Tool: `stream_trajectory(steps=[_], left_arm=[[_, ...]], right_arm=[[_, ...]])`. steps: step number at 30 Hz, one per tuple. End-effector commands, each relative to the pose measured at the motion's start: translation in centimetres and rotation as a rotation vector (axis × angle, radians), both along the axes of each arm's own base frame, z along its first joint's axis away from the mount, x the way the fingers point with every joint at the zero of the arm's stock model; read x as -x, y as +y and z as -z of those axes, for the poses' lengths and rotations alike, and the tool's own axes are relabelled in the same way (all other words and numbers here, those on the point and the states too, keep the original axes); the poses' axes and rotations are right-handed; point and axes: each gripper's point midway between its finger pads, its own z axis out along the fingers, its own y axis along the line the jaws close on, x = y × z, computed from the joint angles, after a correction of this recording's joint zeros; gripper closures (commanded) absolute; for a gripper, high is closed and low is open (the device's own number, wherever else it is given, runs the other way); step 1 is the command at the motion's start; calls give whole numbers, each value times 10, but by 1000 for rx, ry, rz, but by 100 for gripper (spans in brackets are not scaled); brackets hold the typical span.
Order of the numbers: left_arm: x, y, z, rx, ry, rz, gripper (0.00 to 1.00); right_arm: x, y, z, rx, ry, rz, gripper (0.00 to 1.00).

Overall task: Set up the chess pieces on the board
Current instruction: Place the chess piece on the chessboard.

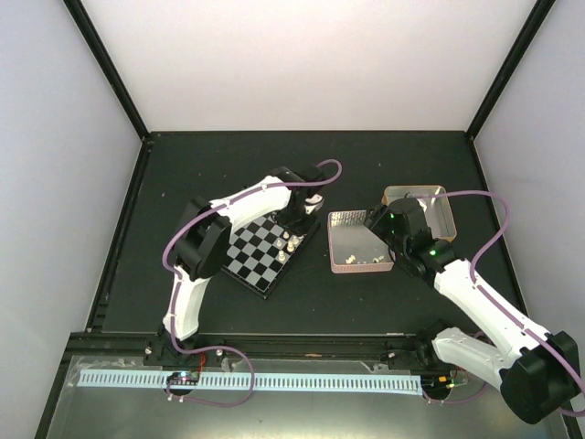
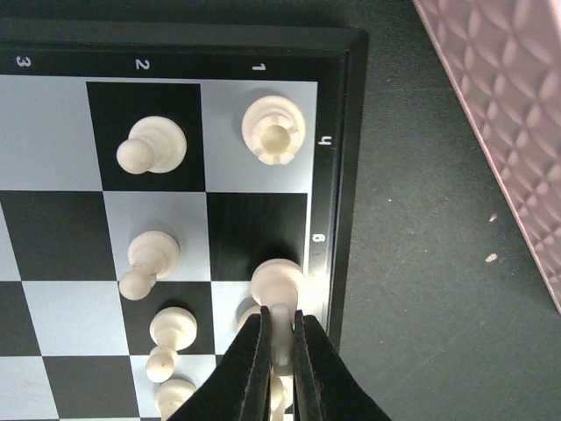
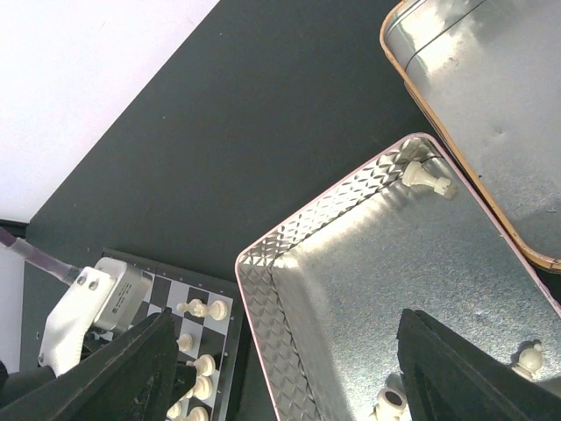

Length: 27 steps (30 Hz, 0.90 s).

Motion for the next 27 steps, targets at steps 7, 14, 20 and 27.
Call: stream_trajectory(steps=[7,14,20,27], left_arm=[[-17,-4,-1,24,-5,-9,93],[-16,-6,-1,32,3,-2,87],[-17,-9,-3,48,0,5,83],[-20,-11,-6,61,-11,7,93]], right_arm=[[-4,-1,-11,-16,-29,7,31],[-4,4,-7,-23,-13,-11,31],[-4,6,-7,-30,-10,-19,31],[-4,7,-7,-32,-7,-21,31]])
